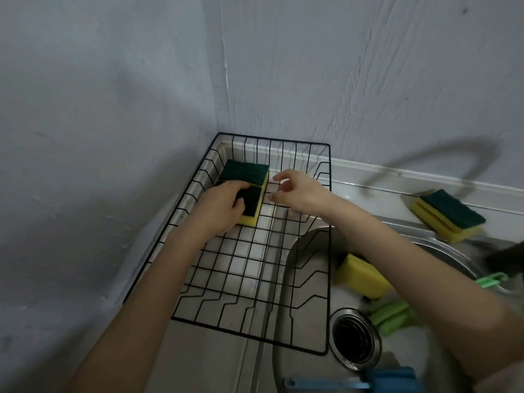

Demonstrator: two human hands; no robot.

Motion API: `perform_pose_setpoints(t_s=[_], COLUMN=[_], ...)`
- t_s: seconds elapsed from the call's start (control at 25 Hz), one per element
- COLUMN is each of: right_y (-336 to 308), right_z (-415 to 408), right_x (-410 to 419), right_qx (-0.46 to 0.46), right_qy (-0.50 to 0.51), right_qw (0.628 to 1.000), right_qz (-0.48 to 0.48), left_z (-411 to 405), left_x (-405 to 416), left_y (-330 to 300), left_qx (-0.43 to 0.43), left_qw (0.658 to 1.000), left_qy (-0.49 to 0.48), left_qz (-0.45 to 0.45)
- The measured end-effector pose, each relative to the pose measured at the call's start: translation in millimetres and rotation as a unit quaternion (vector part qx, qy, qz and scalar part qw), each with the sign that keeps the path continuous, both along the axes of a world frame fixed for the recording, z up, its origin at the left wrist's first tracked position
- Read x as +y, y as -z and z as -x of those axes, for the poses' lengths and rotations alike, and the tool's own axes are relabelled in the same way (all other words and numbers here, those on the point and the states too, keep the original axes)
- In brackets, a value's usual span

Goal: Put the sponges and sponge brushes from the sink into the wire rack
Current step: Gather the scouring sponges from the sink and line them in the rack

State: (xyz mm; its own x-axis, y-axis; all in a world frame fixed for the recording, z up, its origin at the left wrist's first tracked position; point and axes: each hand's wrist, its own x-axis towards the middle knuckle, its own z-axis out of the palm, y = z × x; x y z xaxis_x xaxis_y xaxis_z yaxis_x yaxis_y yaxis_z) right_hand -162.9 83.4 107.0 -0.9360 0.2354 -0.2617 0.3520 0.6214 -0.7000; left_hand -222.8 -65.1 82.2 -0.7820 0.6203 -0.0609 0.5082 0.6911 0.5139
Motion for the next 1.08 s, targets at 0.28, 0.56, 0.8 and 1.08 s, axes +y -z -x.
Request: perform_pose_setpoints(t_s=[0.28,0.56,0.8,1.08], right_y=[-43.2,-55.8,-49.1,-38.8], right_z=[-75.3,-164.9,-222.7,-249.5], right_x=[18.0,41.0,67.4,108.8], right_qx=[0.022,0.020,-0.002,-0.023], right_qy=[0.008,0.034,0.056,0.063], right_qw=[0.991,0.986,0.983,0.981], right_qz=[-0.133,-0.161,-0.173,-0.184], left_z=[-61.6,-135.6,-182.5,-208.9], left_x=[13.9,35.7,64.7,103.9], left_y=[-55.6,-81.2,-77.5,-61.0], left_qx=[0.064,0.117,0.107,0.076], left_qw=[0.997,0.988,0.987,0.989], left_qy=[0.049,0.101,0.116,0.124], left_qz=[-0.005,0.004,-0.008,0.005])
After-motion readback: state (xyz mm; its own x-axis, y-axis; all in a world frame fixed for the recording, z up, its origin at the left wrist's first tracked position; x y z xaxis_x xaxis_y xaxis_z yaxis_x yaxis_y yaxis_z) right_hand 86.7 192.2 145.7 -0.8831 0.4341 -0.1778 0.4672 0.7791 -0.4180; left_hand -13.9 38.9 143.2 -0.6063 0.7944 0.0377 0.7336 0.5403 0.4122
